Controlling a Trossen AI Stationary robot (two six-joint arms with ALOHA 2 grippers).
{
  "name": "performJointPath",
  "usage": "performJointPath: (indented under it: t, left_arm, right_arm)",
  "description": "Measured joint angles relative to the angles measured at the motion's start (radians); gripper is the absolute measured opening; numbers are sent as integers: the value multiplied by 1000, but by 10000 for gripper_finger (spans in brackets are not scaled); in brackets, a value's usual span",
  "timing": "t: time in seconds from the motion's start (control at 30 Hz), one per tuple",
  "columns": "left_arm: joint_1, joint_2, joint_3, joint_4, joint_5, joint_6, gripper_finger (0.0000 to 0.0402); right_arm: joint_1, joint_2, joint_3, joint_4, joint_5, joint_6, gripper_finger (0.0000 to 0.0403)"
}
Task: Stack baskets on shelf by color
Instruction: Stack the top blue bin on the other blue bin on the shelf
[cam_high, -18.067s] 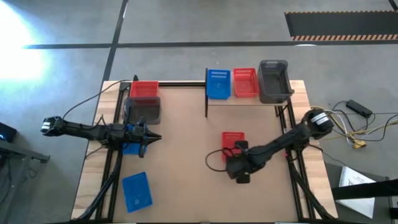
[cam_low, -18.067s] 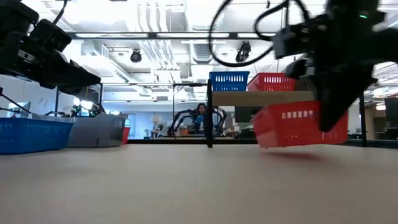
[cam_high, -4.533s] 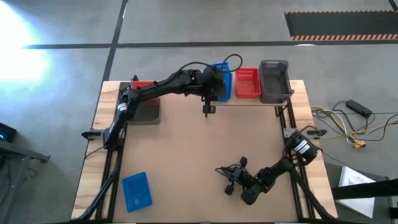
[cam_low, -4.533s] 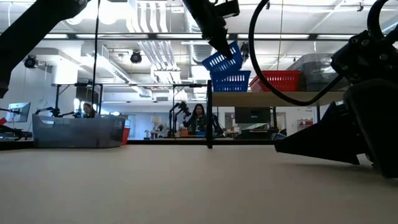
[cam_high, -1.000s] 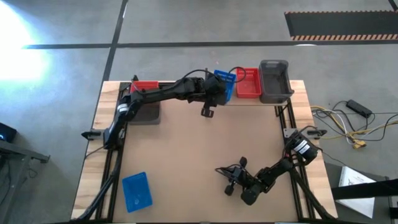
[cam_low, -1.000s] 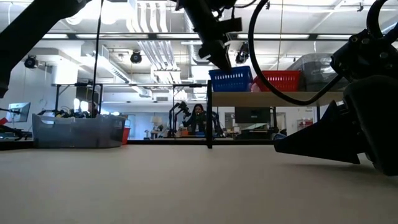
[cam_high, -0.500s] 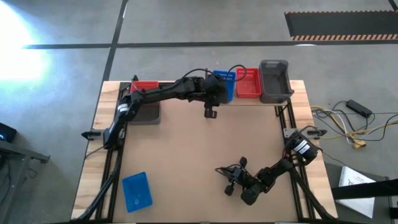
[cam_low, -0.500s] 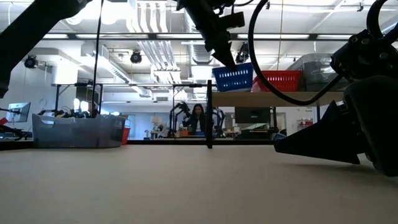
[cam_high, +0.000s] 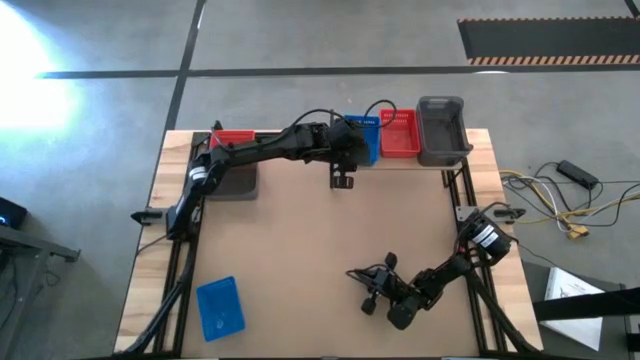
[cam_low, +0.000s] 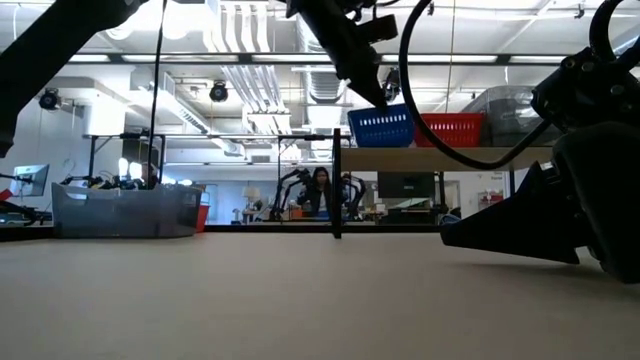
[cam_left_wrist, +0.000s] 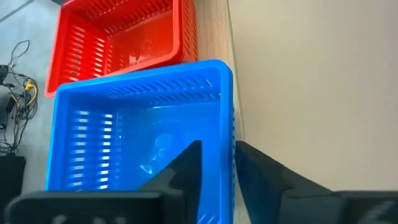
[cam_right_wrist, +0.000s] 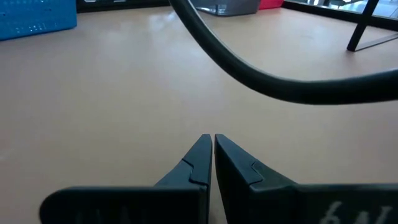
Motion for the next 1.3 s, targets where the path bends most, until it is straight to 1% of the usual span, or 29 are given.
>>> performJointPath:
  t: [0.13, 0.23, 0.33, 0.5, 0.57, 0.67, 0.73, 0.97, 1.17, 1.3]
  left_arm:
    - [0, -7, 0, 8, -2, -15, 115]
    - [0, -19, 7, 6, -25, -31, 129]
    - [-1, -36, 9, 6, -70, -32, 134]
    - [14, -56, -2, -37, -76, -23, 134]
    - [31, -57, -15, -44, -44, -23, 134]
    - [57, -57, -34, -42, 53, -30, 134]
    - [67, -57, -42, -40, 82, -47, 134]
    - [69, -60, -72, -42, 120, -51, 134]
    - [62, -66, -72, -40, 123, -106, 134]
    - [62, -70, -66, -7, 115, -129, 134]
  right_arm:
    - [0, 0, 0, 0, -15, 4, 13]
    - [0, 0, 0, 0, -16, 7, 13]
    - [0, 0, 0, 0, -15, 7, 13]
    - [0, 0, 0, -1, -15, 6, 13]
    - [0, 0, 0, -1, -15, 7, 13]
    - [0, 0, 0, 0, -15, 7, 13]
    - [0, 0, 0, 0, -15, 7, 13]
    - [0, 0, 0, 0, -15, 8, 13]
    - [0, 0, 0, 0, -14, 8, 13]
    - [0, 0, 0, 0, -14, 8, 13]
